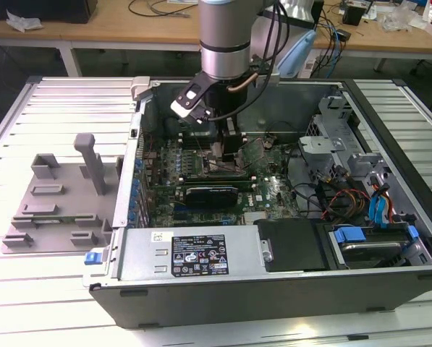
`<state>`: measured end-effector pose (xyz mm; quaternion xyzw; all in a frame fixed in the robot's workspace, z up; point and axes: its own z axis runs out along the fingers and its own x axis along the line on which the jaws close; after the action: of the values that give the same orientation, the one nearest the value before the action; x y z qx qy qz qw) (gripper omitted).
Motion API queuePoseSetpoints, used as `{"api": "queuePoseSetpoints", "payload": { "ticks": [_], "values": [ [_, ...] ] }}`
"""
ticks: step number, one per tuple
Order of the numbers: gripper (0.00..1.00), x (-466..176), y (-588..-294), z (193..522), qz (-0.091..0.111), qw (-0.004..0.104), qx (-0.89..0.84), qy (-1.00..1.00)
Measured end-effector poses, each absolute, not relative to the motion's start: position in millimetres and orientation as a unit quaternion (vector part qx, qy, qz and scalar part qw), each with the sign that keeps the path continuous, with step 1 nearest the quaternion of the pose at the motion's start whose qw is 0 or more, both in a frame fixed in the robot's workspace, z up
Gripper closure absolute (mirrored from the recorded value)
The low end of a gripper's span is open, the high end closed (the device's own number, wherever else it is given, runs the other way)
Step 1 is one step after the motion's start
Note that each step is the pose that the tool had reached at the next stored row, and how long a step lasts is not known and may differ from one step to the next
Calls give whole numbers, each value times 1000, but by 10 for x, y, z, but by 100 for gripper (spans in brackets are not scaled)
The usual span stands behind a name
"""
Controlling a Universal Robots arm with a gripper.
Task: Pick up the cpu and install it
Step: 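Place the cpu into insertion slot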
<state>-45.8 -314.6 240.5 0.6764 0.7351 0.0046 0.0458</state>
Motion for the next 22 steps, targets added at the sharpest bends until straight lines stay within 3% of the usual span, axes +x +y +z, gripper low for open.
{"api": "queuePoseSetpoints", "payload": {
  "ticks": [22],
  "values": [
    [45,-453,-3077,2121,1,48,683,728]
  ]
}}
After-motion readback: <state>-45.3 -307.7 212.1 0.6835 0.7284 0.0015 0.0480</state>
